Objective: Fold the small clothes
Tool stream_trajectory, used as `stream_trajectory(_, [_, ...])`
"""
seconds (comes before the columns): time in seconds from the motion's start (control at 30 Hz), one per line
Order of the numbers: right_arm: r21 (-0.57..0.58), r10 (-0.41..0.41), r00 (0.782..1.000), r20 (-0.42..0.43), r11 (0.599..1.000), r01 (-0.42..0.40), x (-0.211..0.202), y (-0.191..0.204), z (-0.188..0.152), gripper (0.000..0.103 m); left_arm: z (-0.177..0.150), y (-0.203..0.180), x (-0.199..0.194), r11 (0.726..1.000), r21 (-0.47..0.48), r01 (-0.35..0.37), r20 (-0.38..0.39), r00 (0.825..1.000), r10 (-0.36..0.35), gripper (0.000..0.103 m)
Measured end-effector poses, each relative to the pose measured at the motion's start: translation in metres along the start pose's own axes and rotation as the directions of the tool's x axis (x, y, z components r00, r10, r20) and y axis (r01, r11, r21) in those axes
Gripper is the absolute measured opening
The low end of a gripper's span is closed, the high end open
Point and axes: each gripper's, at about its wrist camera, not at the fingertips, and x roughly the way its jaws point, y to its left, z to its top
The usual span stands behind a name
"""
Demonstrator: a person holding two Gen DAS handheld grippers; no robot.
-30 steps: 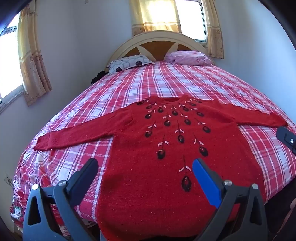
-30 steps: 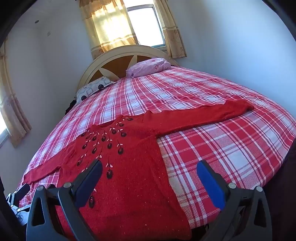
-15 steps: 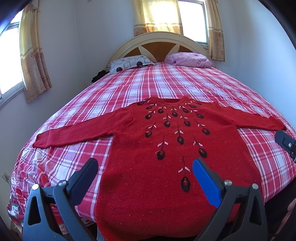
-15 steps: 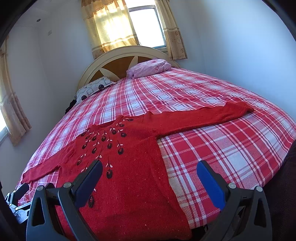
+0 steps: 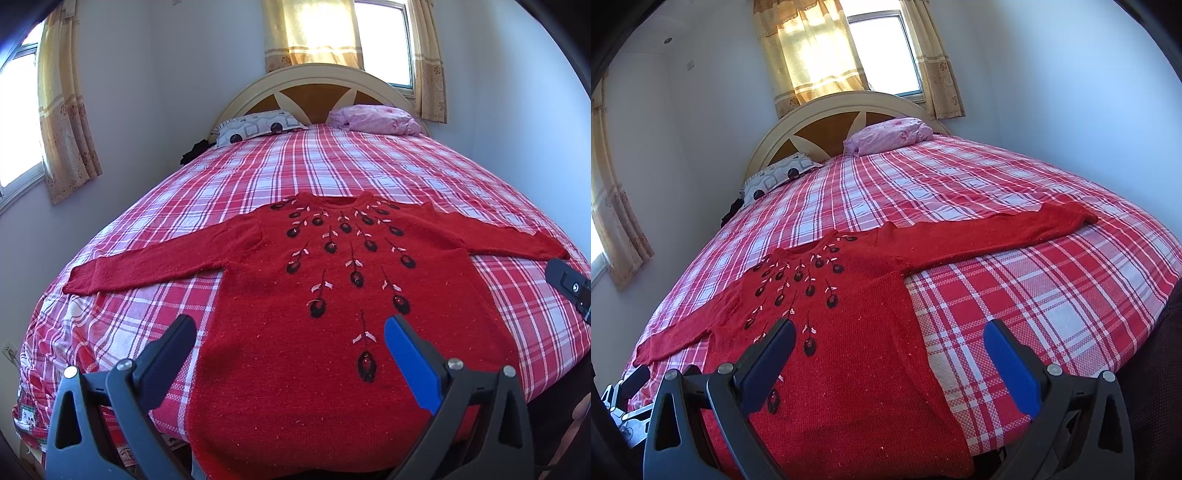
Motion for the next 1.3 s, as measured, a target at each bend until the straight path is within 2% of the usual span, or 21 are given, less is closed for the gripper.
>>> stream_trajectory(1.3, [0.006,-0.001,1.0,-0.014,1.0,0.001,0.0041,-0.0019,-0.0019,0.102,-0.0037,-0.0019,0.0058,1.0,-0.013,0.006,-0.029,1.0,-0.006,0.103])
